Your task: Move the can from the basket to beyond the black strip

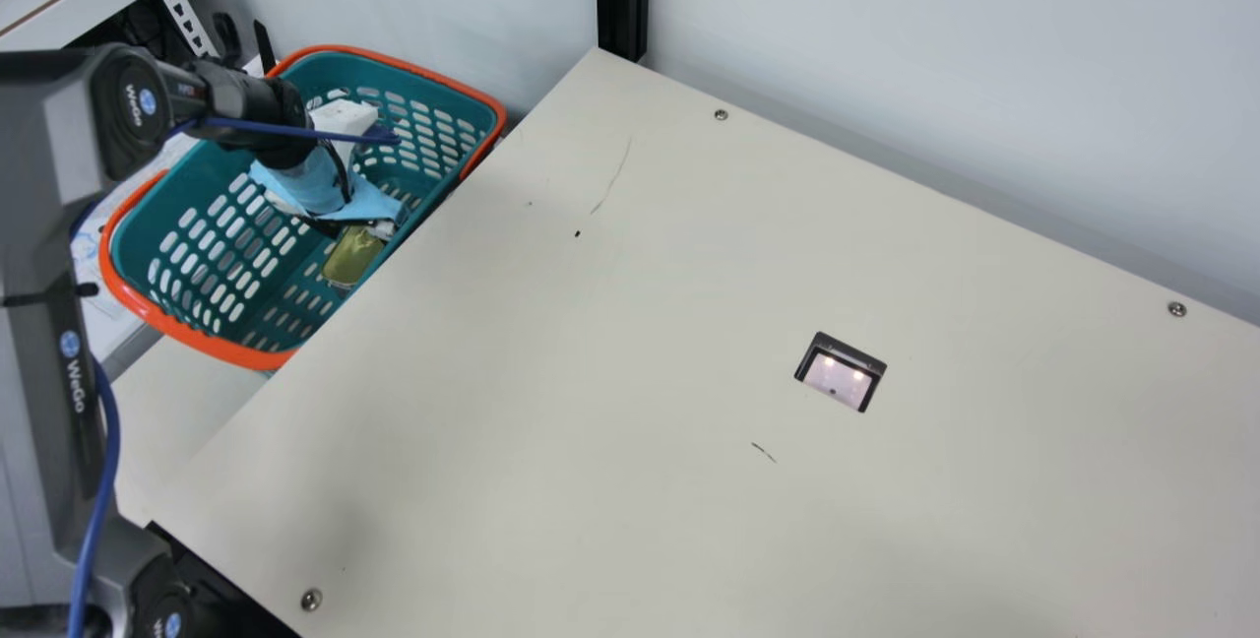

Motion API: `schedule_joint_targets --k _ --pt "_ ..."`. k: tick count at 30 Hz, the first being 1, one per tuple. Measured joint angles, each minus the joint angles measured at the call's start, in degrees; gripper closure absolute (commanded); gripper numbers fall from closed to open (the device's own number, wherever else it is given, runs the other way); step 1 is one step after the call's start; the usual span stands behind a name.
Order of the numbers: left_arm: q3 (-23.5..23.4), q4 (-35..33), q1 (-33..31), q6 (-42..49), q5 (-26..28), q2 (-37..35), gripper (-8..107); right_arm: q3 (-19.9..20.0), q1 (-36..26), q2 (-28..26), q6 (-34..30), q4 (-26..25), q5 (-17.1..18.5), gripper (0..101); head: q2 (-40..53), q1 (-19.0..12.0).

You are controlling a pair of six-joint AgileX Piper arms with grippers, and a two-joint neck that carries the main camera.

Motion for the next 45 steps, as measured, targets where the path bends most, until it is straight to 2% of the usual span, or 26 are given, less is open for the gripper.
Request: schedule_joint_targets --k 5,6,7,8,15,21,36,41,45 --pt "-1.4 1.6 0.0 -1.4 0.7 1.6 9 0.0 0.0 0.0 0.0 0.0 0.0 0 0.0 -0.6" --pt "-1.5 2.0 0.0 -1.7 0.8 1.9 17 0.0 0.0 0.0 0.0 0.0 0.0 0 0.0 -0.6" --pt "-1.8 2.3 0.0 -2.1 0.9 2.2 64 0.0 0.0 0.0 0.0 0.0 0.0 0 0.0 -0.6" --pt "-1.8 2.6 0.0 -2.4 1.2 2.3 89 0.0 0.0 0.0 0.0 0.0 0.0 0 0.0 -0.6" --pt "-1.4 2.2 -0.1 -2.5 2.0 1.9 89 0.0 0.0 0.0 0.0 0.0 0.0 0 0.0 -0.6" --pt "1.4 -2.3 -0.6 0.5 0.6 -2.6 89 0.0 0.0 0.0 0.0 0.0 0.0 0 0.0 -0.6" --pt "15.2 -17.5 -1.1 11.5 -6.8 -28.0 89 0.0 0.0 0.0 0.0 0.0 0.0 0 0.3 -0.6" --pt "17.7 -20.2 -1.2 13.0 -6.5 -37.3 89 0.0 0.0 0.0 0.0 0.0 0.0 0 0.0 0.0" --pt "18.3 -22.4 -1.4 13.6 -3.7 -44.1 89 0.0 0.0 0.0 0.0 0.0 0.0 0 0.3 -0.6"
